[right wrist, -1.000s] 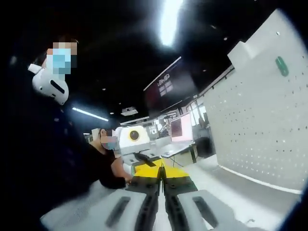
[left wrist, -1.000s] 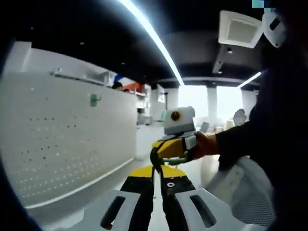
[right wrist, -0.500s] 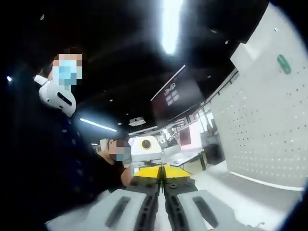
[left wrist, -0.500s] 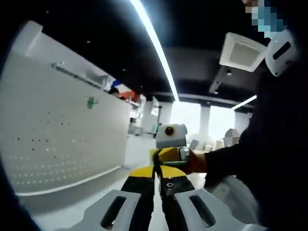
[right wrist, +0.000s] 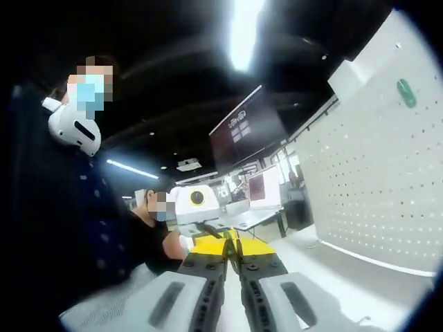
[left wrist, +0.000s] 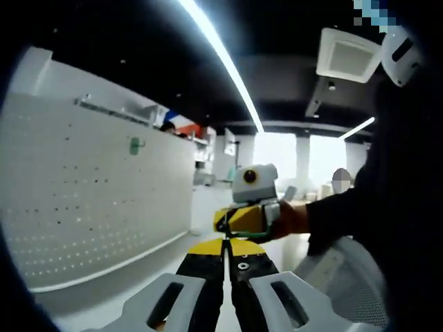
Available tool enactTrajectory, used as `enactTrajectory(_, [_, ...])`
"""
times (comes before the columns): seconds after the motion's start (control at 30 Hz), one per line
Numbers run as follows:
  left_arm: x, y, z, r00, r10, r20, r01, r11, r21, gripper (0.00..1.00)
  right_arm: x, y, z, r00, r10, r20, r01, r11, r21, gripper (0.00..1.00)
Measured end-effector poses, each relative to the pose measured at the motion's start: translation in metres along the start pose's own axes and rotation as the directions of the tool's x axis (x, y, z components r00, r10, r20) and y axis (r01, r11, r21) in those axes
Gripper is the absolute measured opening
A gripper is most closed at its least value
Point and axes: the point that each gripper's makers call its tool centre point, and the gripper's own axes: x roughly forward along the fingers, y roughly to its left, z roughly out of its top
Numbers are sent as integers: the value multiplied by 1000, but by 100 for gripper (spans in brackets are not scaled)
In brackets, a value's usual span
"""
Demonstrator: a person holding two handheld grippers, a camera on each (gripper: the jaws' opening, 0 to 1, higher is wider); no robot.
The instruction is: Insert the hook assembly into the mounting plate slot until the hook locks in place.
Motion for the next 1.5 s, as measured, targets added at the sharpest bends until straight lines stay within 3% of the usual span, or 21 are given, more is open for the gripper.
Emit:
enactTrajectory(0.1, [-3, 12, -3, 998, 64, -21, -64, 998, 3, 1, -2, -10, 1, 999, -47, -5, 47, 999, -21, 6])
enactTrajectory(0.2, [-9, 30, -9, 986, 160, -57, -159, 987, 14, 1, 1, -11, 0, 997, -72, -23, 71, 997, -41, 7])
enactTrajectory(0.33, [-13, 41, -11, 974, 218, -68, -218, 976, 5, 1, 5, -23, -5, 987, -143, -77, 133, 984, -122, 7])
enactTrajectory(0.6, [-23, 60, -17, 939, 328, -101, -329, 944, 4, 1, 15, -32, -11, 970, -219, -101, 201, 966, -160, 12])
enactTrajectory(0.7, [-28, 68, -18, 922, 372, -105, -375, 927, -1, 1, 19, -36, -15, 950, -280, -136, 243, 941, -235, 13])
enactTrajectory(0.77, [-32, 73, -19, 909, 401, -112, -403, 915, -1, 1, 22, -43, -17, 924, -351, -153, 300, 911, -282, 14])
enactTrajectory(0.8, [-32, 75, -19, 905, 411, -108, -414, 910, -5, 1, 28, -43, -17, 921, -360, -145, 308, 905, -293, 14])
enactTrajectory(0.87, [-35, 78, -20, 896, 430, -114, -433, 901, -6, 1, 30, -47, -19, 901, -401, -163, 331, 881, -339, 14])
enactTrajectory(0.9, [-36, 79, -19, 893, 436, -112, -440, 898, -9, 1, 36, -44, -22, 900, -401, -171, 321, 874, -364, 14])
enactTrajectory(0.97, [-38, 81, -19, 888, 448, -108, -452, 892, -15, 1, 41, -48, -25, 879, -438, -189, 338, 851, -402, 14])
enactTrajectory(1.0, [-39, 82, -19, 886, 451, -109, -455, 890, -13, 1, 44, -47, -26, 880, -438, -186, 340, 853, -396, 14])
enactTrajectory(1.03, [-39, 82, -19, 886, 451, -110, -455, 890, -15, 1, 45, -51, -24, 865, -468, -178, 365, 833, -416, 14])
enactTrajectory(1.1, [-39, 83, -18, 884, 455, -104, -460, 888, -22, 1, 49, -52, -25, 862, -477, -175, 373, 828, -419, 13])
enactTrajectory(1.13, [-39, 83, -18, 884, 456, -104, -461, 887, -22, 1, 49, -56, -27, 846, -501, -183, 386, 812, -438, 13])
enactTrajectory(1.3, [-41, 85, -17, 878, 469, -100, -473, 881, -27, 1, 51, -65, -33, 806, -563, -186, 423, 766, -485, 12])
enactTrajectory(1.37, [-42, 86, -17, 876, 472, -100, -477, 878, -28, 1, 55, -65, -33, 809, -561, -178, 427, 768, -477, 9])
enactTrajectory(1.5, [-42, 87, -17, 874, 475, -100, -480, 876, -39, 1, 58, -65, -33, 800, -576, -166, 434, 748, -502, 6])
